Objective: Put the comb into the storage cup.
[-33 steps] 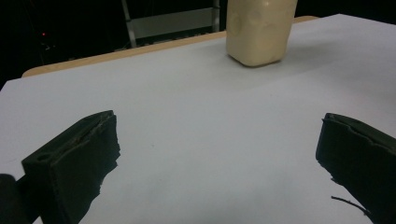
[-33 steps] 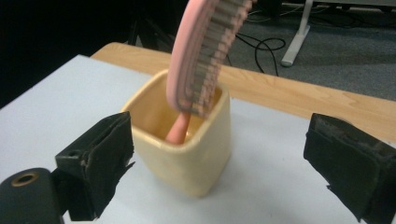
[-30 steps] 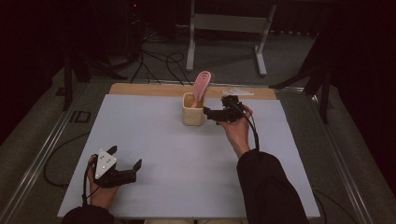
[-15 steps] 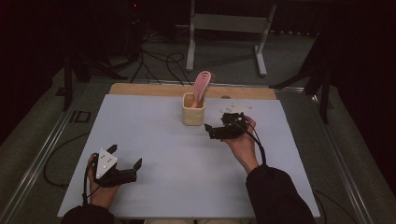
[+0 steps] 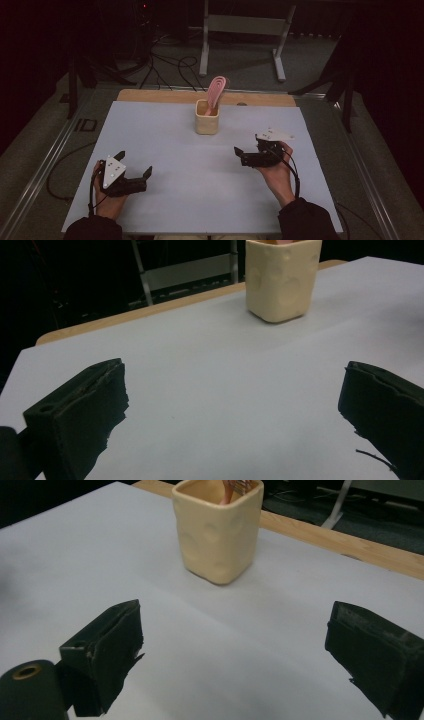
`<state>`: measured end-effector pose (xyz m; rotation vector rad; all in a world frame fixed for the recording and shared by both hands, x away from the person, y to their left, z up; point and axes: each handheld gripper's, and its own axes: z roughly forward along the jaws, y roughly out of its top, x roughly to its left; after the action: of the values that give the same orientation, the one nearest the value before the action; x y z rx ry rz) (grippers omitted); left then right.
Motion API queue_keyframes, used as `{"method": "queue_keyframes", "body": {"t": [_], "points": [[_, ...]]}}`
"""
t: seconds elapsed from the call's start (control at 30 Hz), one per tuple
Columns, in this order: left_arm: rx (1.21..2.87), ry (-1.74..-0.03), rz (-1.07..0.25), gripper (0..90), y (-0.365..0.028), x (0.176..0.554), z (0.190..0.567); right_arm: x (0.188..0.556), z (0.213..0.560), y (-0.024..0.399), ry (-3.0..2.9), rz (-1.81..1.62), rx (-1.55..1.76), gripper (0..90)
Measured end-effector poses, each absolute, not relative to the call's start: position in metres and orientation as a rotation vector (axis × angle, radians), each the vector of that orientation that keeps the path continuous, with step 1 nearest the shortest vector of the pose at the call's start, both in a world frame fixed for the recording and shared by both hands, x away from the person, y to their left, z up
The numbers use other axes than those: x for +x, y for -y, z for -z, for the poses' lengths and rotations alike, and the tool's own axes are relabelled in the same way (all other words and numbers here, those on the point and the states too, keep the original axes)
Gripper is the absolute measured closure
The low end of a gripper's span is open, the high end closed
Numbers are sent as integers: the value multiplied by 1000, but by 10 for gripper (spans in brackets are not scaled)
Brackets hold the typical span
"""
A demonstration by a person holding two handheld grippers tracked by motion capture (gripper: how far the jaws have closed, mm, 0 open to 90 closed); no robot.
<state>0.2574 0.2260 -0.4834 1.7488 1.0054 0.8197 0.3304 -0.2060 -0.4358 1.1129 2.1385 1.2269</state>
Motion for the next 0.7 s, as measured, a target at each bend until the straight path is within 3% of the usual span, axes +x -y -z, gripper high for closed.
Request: {"method": "queue_keyframes", "body": {"t": [0.7], "points": [[1741, -1004, -827, 0, -233, 260, 479, 277, 469, 261, -2014, -1306, 1085, 81]]}}
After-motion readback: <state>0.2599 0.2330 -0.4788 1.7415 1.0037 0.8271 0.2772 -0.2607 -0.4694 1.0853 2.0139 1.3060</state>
